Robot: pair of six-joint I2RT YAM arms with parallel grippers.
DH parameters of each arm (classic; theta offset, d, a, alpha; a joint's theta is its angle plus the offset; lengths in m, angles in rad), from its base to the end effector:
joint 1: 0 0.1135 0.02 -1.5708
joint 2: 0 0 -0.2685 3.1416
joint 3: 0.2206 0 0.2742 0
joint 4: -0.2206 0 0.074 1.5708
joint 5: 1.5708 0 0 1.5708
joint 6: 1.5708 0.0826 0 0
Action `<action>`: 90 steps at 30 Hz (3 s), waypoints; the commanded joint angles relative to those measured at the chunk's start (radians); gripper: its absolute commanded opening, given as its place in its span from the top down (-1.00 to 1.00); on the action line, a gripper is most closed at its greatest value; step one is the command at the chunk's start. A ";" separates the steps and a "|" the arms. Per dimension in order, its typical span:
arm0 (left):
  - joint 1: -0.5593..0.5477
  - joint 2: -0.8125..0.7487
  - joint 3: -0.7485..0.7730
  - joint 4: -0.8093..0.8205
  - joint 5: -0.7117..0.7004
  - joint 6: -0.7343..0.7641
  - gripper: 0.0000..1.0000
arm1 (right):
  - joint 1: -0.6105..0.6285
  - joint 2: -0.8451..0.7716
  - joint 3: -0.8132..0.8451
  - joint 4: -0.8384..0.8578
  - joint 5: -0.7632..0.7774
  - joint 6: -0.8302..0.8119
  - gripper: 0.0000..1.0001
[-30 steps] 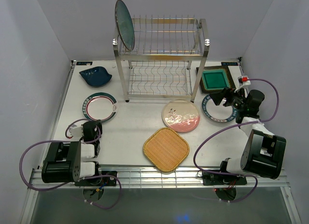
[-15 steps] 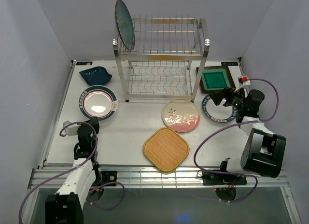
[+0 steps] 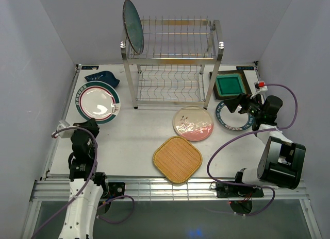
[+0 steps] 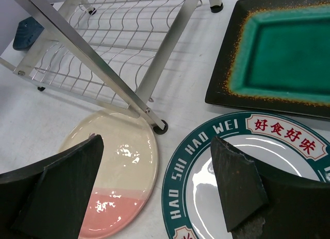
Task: Load the plates into the dish rack
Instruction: Pick up the plate at the center of the board, then insert the plate into the dish rack.
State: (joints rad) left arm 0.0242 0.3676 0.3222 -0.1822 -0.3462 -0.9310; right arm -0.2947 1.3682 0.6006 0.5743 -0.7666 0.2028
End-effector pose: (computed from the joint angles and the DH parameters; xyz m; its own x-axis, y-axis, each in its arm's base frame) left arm 0.1865 0.0325 0.2236 0.1487 -0.7512 -0.6431 -0.3918 0.5523 -0.7358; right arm 0.3335 -0.0414 0.2082 -0.2691 0.2333 -0.9344 -0.3961 0.8575 0.3282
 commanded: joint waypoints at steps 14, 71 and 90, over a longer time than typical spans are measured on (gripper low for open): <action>0.000 -0.073 0.441 -0.181 0.210 0.205 1.00 | -0.009 0.009 0.045 0.022 -0.030 0.012 -0.80; 0.418 0.502 1.298 -0.296 0.925 0.141 1.00 | -0.031 0.043 0.065 0.021 -0.062 0.033 -0.80; -0.342 0.612 1.265 -0.243 0.299 0.414 1.00 | -0.034 0.062 0.073 0.021 -0.073 0.040 -0.80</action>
State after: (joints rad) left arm -0.2974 0.9569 1.5524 -0.5167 0.1020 -0.5549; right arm -0.3214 1.4254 0.6300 0.5747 -0.8162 0.2333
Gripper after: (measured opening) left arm 0.125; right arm 0.899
